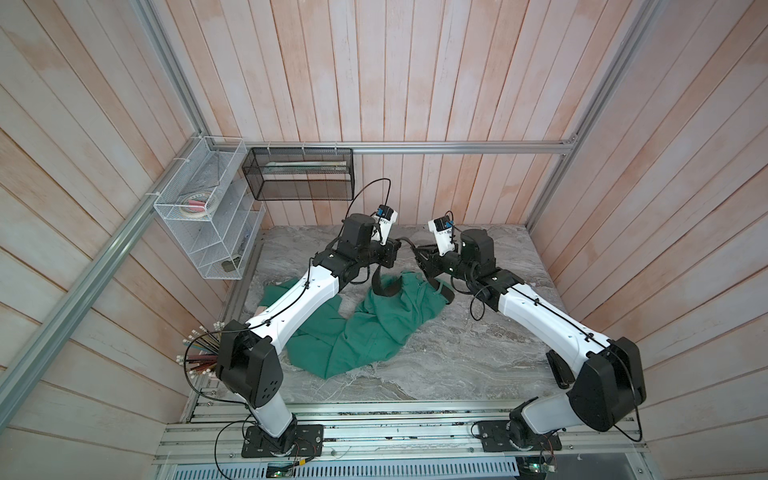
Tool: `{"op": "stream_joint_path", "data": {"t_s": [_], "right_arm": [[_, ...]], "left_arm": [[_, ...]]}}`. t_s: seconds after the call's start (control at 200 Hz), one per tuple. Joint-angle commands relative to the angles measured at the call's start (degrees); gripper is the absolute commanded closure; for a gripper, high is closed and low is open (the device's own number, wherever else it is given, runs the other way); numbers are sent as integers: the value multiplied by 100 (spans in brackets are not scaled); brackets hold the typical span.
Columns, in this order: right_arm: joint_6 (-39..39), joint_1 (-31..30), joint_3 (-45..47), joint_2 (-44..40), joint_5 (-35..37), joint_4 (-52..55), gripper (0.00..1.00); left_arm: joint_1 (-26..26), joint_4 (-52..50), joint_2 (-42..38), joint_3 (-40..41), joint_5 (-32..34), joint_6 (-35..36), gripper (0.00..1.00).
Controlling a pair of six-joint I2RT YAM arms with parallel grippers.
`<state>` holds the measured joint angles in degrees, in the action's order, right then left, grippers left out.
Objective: Remove the belt from the trousers
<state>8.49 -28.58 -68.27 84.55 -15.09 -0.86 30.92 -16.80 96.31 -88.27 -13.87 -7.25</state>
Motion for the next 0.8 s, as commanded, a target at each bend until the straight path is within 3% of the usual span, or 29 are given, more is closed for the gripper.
{"op": "stream_joint_path", "data": {"t_s": [0.0,0.22,0.79], "right_arm": [[104,217,288,319,375,910,85],[144,217,219,518,358,1000,80],[577,567,410,825,358,994,80]], "left_arm": [[-123,993,-486,-159,-203,-198,100],[-134,991,-517,-166,-248,-172,100],[-435,1210,-788,221,-424,-585,100]]}}
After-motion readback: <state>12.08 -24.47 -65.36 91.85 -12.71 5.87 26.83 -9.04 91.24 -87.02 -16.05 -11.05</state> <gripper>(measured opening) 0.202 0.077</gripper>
